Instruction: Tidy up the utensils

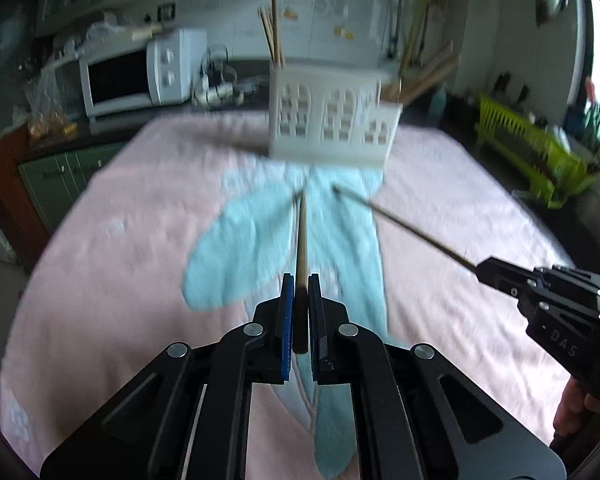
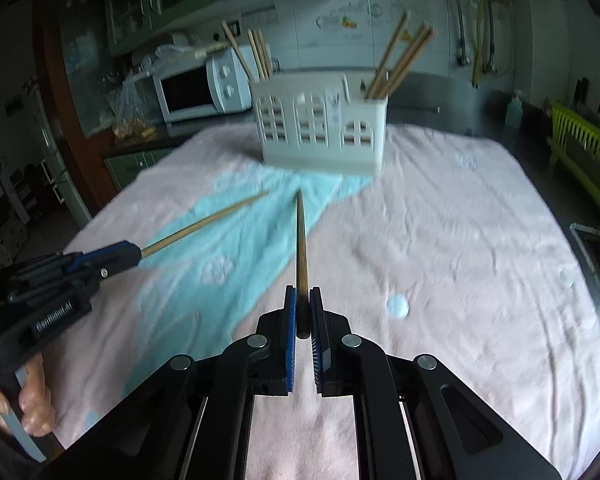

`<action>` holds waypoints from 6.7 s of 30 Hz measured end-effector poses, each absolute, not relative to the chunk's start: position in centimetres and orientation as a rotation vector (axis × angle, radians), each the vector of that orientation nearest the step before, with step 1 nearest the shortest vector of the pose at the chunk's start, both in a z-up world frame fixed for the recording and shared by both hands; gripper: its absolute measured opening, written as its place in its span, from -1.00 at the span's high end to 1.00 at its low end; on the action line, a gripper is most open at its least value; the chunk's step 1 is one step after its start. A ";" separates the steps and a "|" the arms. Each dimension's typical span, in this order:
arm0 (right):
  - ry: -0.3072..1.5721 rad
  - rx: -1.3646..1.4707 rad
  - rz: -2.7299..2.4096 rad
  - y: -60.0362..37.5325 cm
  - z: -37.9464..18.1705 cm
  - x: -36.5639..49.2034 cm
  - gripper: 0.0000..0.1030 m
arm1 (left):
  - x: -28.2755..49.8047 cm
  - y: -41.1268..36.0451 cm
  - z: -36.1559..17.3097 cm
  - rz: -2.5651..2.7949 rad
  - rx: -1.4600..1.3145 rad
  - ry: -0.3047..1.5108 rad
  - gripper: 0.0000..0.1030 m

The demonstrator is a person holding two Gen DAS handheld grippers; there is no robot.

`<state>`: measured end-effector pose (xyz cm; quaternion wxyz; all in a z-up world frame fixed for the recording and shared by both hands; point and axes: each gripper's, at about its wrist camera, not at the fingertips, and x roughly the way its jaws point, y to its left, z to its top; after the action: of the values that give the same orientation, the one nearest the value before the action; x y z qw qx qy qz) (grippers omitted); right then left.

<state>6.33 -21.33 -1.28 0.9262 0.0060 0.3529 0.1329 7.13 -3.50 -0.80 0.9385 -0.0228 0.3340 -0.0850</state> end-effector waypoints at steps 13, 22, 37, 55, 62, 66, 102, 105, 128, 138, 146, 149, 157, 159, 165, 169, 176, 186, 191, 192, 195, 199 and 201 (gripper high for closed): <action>0.600 0.011 0.314 -21.4 4.2 9.6 0.87 | 10.1 -2.4 3.3 -0.184 -0.062 0.519 0.90; 0.584 -0.001 0.346 -20.7 5.8 13.2 0.87 | 12.9 -2.4 4.5 -0.206 -0.078 0.501 0.90; 0.570 -0.039 0.423 -22.9 13.8 17.2 0.87 | 15.8 -1.8 10.5 -0.277 -0.096 0.461 0.90; 0.430 -0.053 0.383 -25.2 23.4 21.3 0.87 | 19.2 -5.3 20.9 -0.298 -0.037 0.262 0.90; 0.396 -0.040 0.348 -25.5 24.8 25.3 0.87 | 23.5 -6.1 24.6 -0.236 -0.018 0.181 0.90; 0.393 -0.007 0.333 -26.1 24.6 27.7 0.87 | 26.4 -5.7 24.9 -0.198 -0.025 0.172 0.90; 0.460 -0.001 0.287 -26.2 15.2 19.0 -0.39 | 17.7 -1.1 15.3 -0.057 -0.081 0.354 -0.91; 0.478 0.010 0.282 -25.7 13.2 16.3 -0.53 | 15.6 -0.7 13.7 -0.027 -0.070 0.387 -0.91; 0.576 -0.029 0.184 -22.9 3.7 6.1 -0.77 | 7.7 -0.1 5.2 0.065 -0.013 0.561 -0.91; 0.587 -0.026 0.173 -22.9 3.1 5.5 -0.78 | 7.4 -0.3 3.1 0.034 -0.002 0.642 -0.91; 0.615 -0.040 0.174 -22.5 1.8 5.5 -0.78 | 6.6 0.4 2.0 0.018 -0.028 0.651 -0.91; 0.622 -0.034 0.173 -22.6 1.6 5.5 -0.78 | 6.5 0.8 2.0 0.003 -0.053 0.657 -0.91; 0.625 -0.035 0.176 -22.5 1.5 5.5 -0.78 | 6.1 0.5 1.7 -0.005 -0.038 0.656 -0.91; 0.628 -0.036 0.177 -22.4 1.5 5.5 -0.78 | 6.0 0.5 1.7 -0.002 -0.034 0.650 -0.91; 0.632 -0.034 0.170 -22.6 1.4 5.7 -0.79 | 5.8 0.5 1.9 -0.006 -0.035 0.638 -0.91; 0.635 -0.033 0.168 -22.8 1.3 5.7 -0.79 | 5.6 0.6 1.9 -0.013 -0.046 0.634 -0.91; 0.638 -0.032 0.167 -22.9 1.3 5.8 -0.79 | 5.5 0.5 1.7 0.002 -0.034 0.640 -0.91; 0.637 -0.033 0.166 -22.9 1.1 5.9 -0.79 | 5.4 0.0 1.5 -0.022 -0.020 0.648 -0.91; 0.637 -0.031 0.164 -22.9 1.1 5.8 -0.79 | 5.5 -0.2 1.3 -0.029 -0.020 0.656 -0.91; 0.638 -0.030 0.163 -23.0 1.1 5.9 -0.79 | 5.5 -0.2 1.2 -0.028 -0.019 0.657 -0.91; 0.641 -0.026 0.164 -23.1 0.9 5.9 -0.79 | 5.6 -0.2 1.1 -0.027 -0.020 0.661 -0.91; 0.643 -0.027 0.166 -23.0 0.8 5.9 -0.79 | 5.6 -0.2 1.1 -0.029 -0.020 0.661 -0.91; 0.645 -0.028 0.168 -23.0 0.8 5.9 -0.79 | 5.6 -0.2 1.0 -0.029 -0.021 0.662 -0.91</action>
<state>5.92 -23.00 0.78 0.9449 -0.0140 0.3164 0.0823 5.64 -0.20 1.03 0.9456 -0.0102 0.3248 -0.0144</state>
